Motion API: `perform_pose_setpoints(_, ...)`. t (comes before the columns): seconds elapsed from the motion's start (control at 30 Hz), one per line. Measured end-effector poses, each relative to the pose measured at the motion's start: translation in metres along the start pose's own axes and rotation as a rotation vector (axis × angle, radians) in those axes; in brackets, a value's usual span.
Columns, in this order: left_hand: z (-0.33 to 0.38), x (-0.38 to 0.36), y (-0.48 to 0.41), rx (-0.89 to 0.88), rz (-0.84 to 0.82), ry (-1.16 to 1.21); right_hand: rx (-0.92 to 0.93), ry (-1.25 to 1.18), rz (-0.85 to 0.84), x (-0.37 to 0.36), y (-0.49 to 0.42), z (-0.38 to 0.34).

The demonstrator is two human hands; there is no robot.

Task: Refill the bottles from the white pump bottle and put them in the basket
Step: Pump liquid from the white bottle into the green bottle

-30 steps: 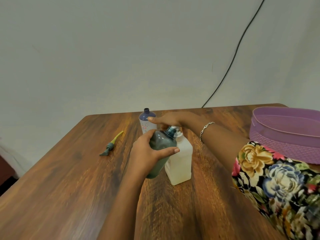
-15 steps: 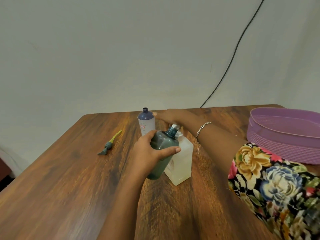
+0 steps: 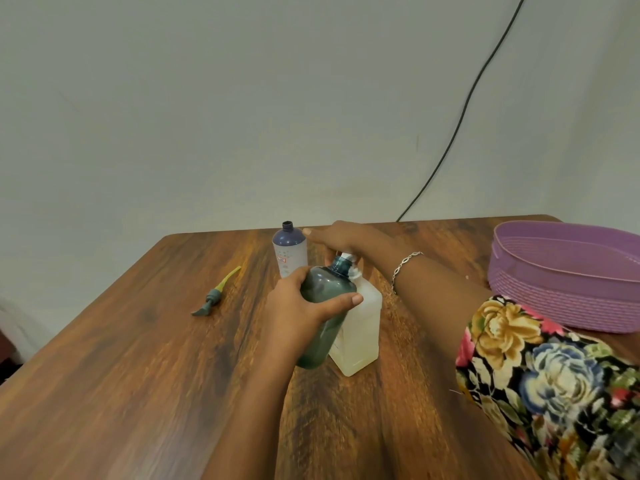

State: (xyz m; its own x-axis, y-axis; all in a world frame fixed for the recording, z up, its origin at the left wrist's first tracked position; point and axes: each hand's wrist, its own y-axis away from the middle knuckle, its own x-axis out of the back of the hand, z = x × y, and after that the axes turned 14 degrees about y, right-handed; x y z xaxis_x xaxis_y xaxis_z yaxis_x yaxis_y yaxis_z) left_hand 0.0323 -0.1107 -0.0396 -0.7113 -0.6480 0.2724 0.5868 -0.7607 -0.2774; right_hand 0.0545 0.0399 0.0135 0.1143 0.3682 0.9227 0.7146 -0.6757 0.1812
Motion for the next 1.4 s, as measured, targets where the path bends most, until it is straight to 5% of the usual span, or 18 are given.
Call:
perform_pose_setpoints(0.23,-0.006,-0.006,0.004,0.034,0.021,0.022,-0.052,0.109,0.124,-0.014,-0.010,0.005)
perform_pose_setpoints(0.5,0.003,-0.004,0.003,0.019,0.013,0.011,0.014,-0.026,-0.093,0.002,-0.001,0.006)
perform_pose_setpoints(0.73,0.003,-0.004,0.003,0.014,0.024,0.002,-0.014,0.142,0.025,-0.004,0.001,0.002)
perform_pose_setpoints(1.0,0.000,-0.001,0.002,0.012,0.033,0.010,-0.008,-0.041,-0.013,0.005,0.007,-0.001)
perform_pose_setpoints(1.4,-0.003,-0.002,0.003,-0.019,0.035,-0.050,-0.081,0.171,0.152,-0.012,0.000,0.001)
